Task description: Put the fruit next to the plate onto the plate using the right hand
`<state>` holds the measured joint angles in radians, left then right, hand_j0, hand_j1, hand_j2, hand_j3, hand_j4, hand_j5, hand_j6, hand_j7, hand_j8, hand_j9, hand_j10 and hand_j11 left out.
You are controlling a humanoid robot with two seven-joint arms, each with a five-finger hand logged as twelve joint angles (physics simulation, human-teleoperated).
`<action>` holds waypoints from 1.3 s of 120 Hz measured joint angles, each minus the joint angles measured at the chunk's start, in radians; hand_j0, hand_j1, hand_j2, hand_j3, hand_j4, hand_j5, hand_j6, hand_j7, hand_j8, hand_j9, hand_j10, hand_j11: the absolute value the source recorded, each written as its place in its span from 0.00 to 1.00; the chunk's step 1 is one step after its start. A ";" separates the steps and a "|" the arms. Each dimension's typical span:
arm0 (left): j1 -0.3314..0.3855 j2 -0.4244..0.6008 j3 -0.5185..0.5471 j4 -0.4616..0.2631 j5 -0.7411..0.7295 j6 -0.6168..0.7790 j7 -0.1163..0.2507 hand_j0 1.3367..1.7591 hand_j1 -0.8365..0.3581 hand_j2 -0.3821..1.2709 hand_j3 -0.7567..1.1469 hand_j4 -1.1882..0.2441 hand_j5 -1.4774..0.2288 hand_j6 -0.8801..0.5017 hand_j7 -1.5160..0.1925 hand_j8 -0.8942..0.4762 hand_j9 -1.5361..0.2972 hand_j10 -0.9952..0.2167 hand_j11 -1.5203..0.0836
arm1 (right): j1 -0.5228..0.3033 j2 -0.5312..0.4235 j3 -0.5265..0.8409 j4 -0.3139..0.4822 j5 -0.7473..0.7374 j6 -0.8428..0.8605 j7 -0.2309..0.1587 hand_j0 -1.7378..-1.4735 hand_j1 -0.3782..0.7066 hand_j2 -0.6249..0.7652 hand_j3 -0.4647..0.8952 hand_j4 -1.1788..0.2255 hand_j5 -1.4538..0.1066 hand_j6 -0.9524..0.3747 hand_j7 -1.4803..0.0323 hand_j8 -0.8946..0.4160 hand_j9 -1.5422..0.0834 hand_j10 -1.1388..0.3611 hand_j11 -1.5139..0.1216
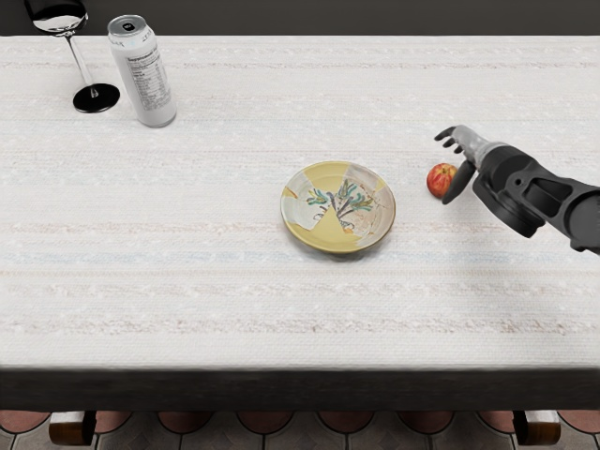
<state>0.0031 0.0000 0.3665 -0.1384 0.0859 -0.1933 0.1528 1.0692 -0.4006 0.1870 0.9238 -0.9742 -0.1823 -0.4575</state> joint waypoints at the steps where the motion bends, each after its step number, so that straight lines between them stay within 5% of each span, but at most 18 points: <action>1: 0.000 0.000 0.000 0.000 0.000 0.000 0.000 0.76 0.76 0.26 0.40 0.67 0.69 0.47 0.71 0.48 0.67 0.63 0.76 | 0.000 0.000 0.000 -0.002 0.000 0.000 0.000 0.30 0.29 0.42 0.34 0.67 0.73 0.53 0.77 0.50 0.76 0.60 0.73; 101: 0.000 0.000 0.000 0.000 0.000 0.000 0.000 0.76 0.76 0.26 0.40 0.67 0.69 0.47 0.71 0.48 0.67 0.63 0.76 | -0.027 0.020 0.005 -0.020 0.045 0.010 0.015 0.30 0.52 0.39 0.34 0.52 0.56 0.38 0.59 0.36 0.59 0.46 0.57; 156: 0.000 0.000 0.000 0.000 0.000 0.000 0.000 0.76 0.76 0.26 0.40 0.67 0.69 0.47 0.71 0.48 0.67 0.63 0.76 | -0.020 0.017 0.046 -0.012 0.063 0.031 0.016 0.30 0.56 0.52 0.34 0.45 0.48 0.34 0.51 0.37 0.51 0.40 0.49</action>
<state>0.0031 0.0000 0.3665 -0.1382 0.0859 -0.1933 0.1529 1.0490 -0.3840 0.2332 0.9118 -0.9111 -0.1510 -0.4415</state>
